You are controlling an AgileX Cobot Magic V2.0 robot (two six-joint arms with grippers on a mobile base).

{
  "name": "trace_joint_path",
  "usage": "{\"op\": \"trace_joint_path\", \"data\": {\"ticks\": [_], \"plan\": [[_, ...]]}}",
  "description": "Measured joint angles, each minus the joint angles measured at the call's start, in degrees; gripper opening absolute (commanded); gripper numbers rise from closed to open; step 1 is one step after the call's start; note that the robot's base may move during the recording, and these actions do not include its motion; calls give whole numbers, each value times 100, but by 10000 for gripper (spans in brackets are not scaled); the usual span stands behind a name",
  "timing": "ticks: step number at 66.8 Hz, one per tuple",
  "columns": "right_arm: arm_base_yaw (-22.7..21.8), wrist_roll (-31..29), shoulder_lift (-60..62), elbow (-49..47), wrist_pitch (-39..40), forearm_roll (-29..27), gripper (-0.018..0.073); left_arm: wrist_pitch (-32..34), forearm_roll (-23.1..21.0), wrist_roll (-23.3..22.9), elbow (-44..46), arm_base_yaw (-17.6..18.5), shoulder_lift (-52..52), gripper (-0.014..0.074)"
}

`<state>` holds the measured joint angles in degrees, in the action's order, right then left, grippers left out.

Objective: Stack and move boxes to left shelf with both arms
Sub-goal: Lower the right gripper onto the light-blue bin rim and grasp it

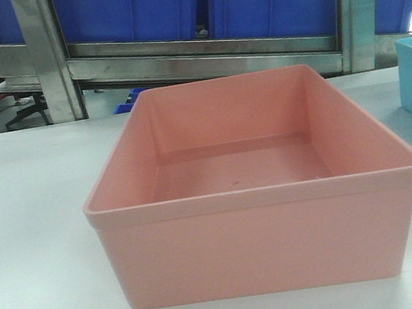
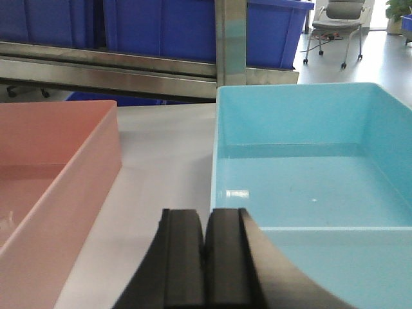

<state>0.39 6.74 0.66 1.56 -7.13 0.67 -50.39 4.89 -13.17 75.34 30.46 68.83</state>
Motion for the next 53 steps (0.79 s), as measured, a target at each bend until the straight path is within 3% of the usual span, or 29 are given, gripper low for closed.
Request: {"op": "trace_joint_path", "data": {"ticks": [12, 31, 39, 46, 53], "plan": [[0, 87, 0, -623, -232, -433, 53, 697, 34, 0, -1351, 0, -1332, -14], [0, 114, -1027, -2685, -837, -519, 74, 1465, 160, 0, -2702, 0, -2488, -4], [0, 114, -1987, -3758, -1493, -528, 225, 1565, 160, 0, -2806, 0, -2528, -4], [0, 114, -2964, -4746, -2333, -528, 462, 1639, 160, 0, -2820, 0, -2528, -4], [0, 114, -3913, -5721, -3132, -516, 598, 1690, 160, 0, -2833, 0, -2528, -4]]}}
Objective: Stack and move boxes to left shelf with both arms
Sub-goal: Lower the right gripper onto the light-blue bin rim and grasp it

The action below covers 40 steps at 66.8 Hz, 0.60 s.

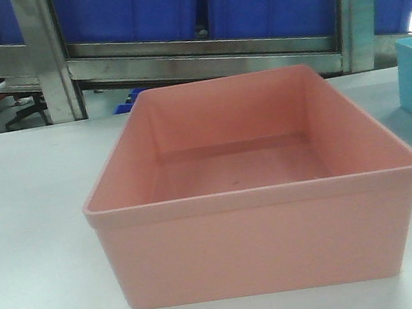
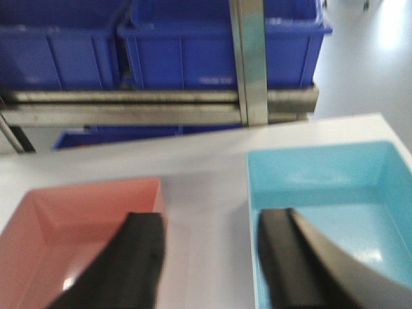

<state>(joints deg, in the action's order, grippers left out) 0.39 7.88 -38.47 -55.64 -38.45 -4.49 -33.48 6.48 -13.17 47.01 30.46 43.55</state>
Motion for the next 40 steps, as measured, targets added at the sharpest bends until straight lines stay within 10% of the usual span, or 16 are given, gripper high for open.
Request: {"op": "trace_joint_path", "data": {"ticks": [22, 40], "plan": [[-141, 0, -2232, -2359, -2491, 855, 605, 76, 0, 0, 0, 0, 0, -4], [-1444, -693, -3192, -3100, -3359, 996, 605, 76, 0, 0, 0, 0, 0, -4]]}}
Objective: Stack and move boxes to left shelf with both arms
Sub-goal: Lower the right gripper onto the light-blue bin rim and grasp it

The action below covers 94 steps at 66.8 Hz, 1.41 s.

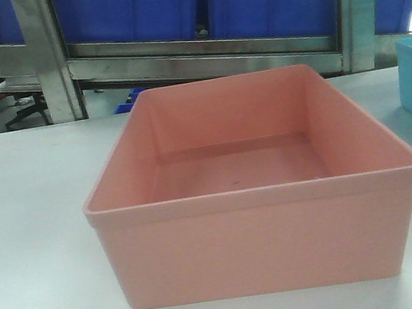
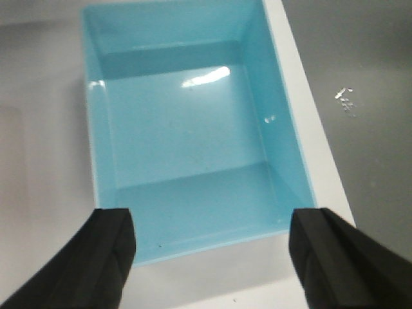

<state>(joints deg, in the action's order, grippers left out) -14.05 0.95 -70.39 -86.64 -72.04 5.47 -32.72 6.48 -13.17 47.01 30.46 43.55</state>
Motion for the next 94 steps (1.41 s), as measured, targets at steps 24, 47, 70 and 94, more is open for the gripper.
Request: {"op": "trace_joint_path", "data": {"ticks": [24, 47, 70, 94], "plan": [[-1446, -1338, -1393, -24, -5, -1003, 605, 0, 0, 0, 0, 0, 0, -4], [-1968, -2539, -2392, -24, 598, -896, 605, 0, 0, 0, 0, 0, 0, -4], [-2069, -2746, -3583, -24, 1675, -875, 605, 0, 0, 0, 0, 0, 0, -4], [-2107, -2769, -4515, -28, 2663, -1346, 601, 0, 0, 0, 0, 0, 0, -4]]}}
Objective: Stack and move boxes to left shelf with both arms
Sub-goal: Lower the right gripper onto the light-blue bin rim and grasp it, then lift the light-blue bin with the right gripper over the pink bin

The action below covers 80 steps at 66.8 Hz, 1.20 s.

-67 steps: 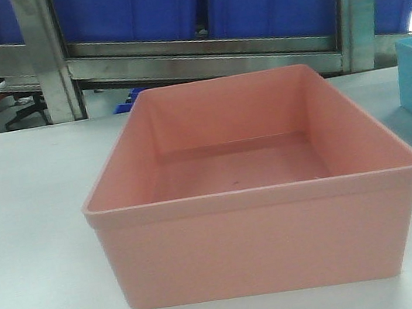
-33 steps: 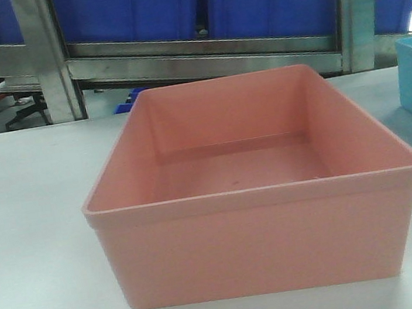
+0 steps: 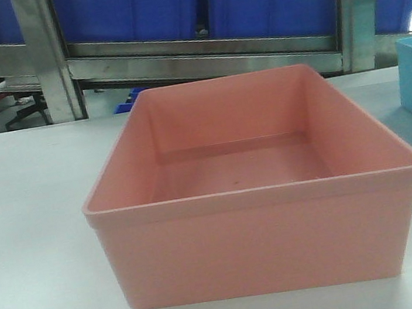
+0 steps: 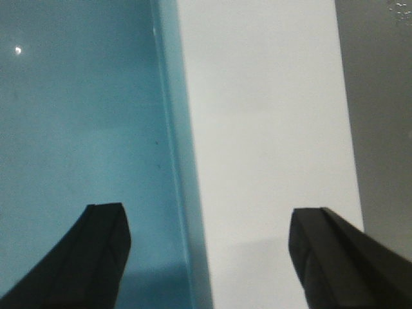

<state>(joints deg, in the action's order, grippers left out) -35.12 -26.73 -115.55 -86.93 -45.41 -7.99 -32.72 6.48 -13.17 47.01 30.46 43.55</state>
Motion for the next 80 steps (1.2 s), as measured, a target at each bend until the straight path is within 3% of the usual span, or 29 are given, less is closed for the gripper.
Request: {"op": "trace_joint_path", "data": {"ticks": [5, 9, 23, 43, 53, 67, 80], "plan": [[0, -11, -119, -9, 118, -213, 566, 0, 0, 0, 0, 0, 0, -4], [0, -32, -180, -34, 157, -279, 482, 0, 0, 0, 0, 0, 0, -4], [-12, -246, -221, -194, -147, -336, 41, 0, -82, 0, 0, 0, 0, -4], [0, -143, -311, -1599, -1413, -343, 53, 0, -127, 0, 0, 0, 0, -4], [0, 310, -270, -2390, -1965, -563, 53, 0, -141, 0, 0, 0, 0, -4], [79, 705, 206, -2465, -2205, -952, 53, 0, -141, 0, 0, 0, 0, -4], [592, 973, 682, -2465, -2372, -1434, 53, 0, -141, 0, 0, 0, 0, -4]]}}
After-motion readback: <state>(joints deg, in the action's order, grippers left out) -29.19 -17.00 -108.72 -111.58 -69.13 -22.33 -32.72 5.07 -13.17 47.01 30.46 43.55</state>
